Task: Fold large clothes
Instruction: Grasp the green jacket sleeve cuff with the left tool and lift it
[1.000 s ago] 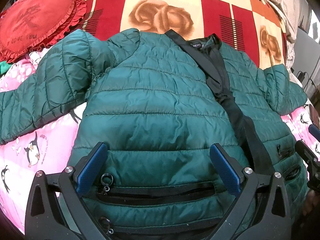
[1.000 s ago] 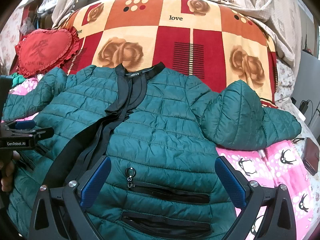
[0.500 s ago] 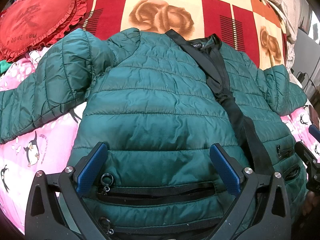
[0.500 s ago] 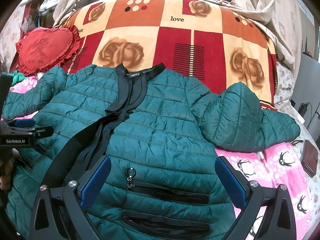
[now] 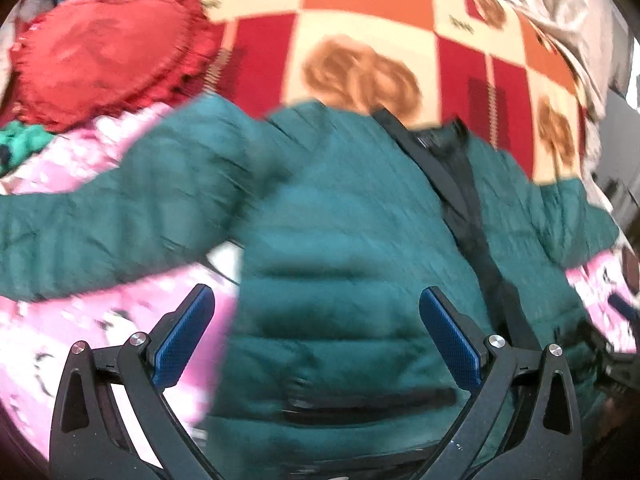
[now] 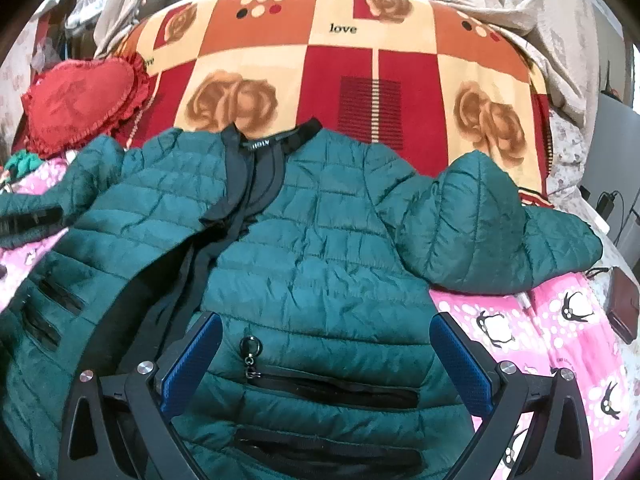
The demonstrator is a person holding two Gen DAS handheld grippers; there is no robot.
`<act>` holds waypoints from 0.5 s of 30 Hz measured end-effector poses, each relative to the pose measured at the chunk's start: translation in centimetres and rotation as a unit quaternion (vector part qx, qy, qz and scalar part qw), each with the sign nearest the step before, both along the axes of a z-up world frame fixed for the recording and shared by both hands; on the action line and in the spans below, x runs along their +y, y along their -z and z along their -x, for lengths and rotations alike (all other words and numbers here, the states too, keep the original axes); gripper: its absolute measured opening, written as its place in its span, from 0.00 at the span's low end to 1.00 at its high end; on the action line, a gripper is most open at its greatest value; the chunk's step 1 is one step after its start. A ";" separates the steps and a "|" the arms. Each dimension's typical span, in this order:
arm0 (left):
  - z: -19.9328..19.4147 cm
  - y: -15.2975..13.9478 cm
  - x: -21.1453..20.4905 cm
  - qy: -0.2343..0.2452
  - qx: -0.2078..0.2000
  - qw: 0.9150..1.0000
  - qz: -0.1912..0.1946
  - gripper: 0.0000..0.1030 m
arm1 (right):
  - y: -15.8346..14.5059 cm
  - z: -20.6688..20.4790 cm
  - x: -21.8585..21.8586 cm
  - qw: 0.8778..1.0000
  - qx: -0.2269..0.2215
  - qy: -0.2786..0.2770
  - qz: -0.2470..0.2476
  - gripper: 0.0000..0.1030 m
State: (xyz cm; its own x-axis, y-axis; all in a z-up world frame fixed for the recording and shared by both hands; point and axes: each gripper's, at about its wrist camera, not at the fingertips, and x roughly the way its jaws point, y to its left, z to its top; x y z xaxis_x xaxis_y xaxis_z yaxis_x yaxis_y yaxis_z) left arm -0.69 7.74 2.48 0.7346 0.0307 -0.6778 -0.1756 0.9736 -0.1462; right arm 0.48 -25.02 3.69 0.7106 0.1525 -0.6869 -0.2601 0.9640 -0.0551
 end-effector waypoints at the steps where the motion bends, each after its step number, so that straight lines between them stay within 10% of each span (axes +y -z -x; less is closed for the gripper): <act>1: 0.3 -1.0 1.4 -0.013 -0.009 1.000 -0.004 1.00 | -0.1 0.1 0.0 1.000 -0.002 0.000 -0.003 1.00; 8: 2.4 -3.2 11.3 -0.076 -0.011 0.997 0.005 1.00 | -0.6 0.6 -0.1 1.000 -0.005 -0.001 -0.015 1.00; 15: 8.5 2.1 22.0 -0.170 0.010 0.982 0.077 1.00 | -0.5 0.8 0.2 1.000 -0.003 -0.005 -0.012 1.00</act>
State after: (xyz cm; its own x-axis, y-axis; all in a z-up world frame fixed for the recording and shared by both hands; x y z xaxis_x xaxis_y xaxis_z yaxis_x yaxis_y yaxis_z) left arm -9.23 29.70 0.41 0.6856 0.1688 -0.7081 -0.4919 0.8245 -0.2798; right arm -0.35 -24.81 4.19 0.7129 0.1765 -0.6787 -0.2697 0.9624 -0.0330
